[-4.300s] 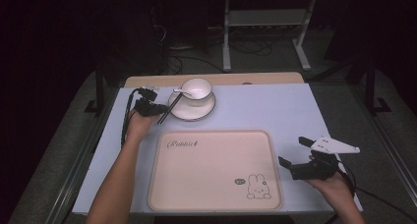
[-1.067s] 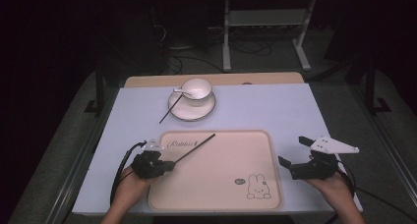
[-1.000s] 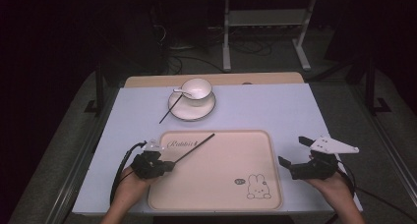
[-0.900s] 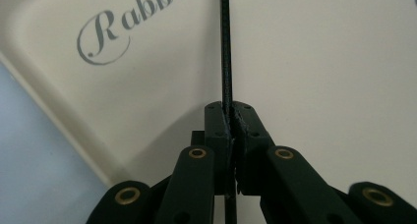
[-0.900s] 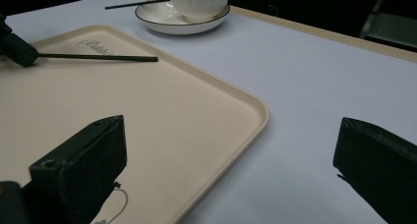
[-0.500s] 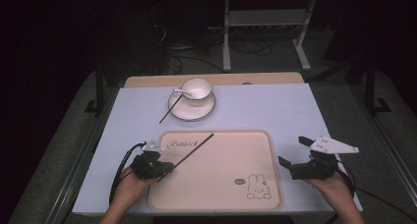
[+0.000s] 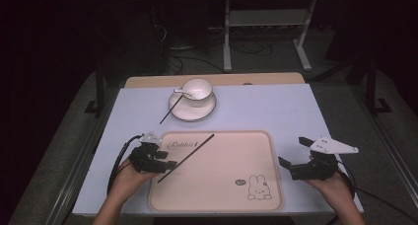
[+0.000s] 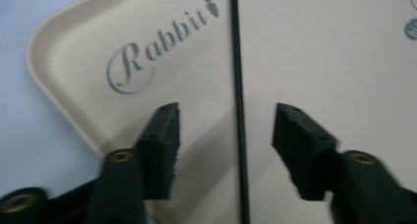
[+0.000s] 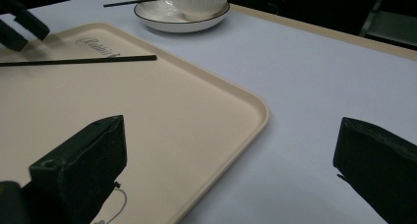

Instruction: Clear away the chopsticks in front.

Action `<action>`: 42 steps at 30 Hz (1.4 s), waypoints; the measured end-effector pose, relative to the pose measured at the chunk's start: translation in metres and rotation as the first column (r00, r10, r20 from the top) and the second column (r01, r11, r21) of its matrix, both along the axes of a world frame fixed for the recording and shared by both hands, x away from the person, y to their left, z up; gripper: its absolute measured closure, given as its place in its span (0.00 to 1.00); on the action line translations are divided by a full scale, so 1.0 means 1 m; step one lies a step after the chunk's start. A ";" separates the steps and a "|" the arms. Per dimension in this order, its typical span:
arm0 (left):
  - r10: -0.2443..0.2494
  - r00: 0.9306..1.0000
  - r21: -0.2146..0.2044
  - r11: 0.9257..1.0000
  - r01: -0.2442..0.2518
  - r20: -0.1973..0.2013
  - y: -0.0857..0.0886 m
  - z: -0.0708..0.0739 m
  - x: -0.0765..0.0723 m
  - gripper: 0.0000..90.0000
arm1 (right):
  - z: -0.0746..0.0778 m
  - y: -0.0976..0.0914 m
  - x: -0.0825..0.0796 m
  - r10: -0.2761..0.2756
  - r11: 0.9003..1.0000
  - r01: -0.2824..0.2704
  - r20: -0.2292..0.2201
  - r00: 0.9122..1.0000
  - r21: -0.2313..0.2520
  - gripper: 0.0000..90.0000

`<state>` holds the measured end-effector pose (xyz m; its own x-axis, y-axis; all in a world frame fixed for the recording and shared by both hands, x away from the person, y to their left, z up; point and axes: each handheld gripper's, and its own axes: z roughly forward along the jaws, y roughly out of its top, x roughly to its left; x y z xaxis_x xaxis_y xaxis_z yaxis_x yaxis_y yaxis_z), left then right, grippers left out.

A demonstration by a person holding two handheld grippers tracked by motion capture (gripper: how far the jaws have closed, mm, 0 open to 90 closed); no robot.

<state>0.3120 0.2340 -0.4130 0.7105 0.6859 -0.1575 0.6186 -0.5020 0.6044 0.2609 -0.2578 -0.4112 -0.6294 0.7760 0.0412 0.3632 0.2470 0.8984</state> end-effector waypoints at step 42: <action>0.183 0.971 0.042 0.981 -0.192 0.155 -0.008 0.006 0.191 0.75 | 0.000 -0.006 0.001 -0.006 1.000 0.006 0.004 1.000 0.015 0.00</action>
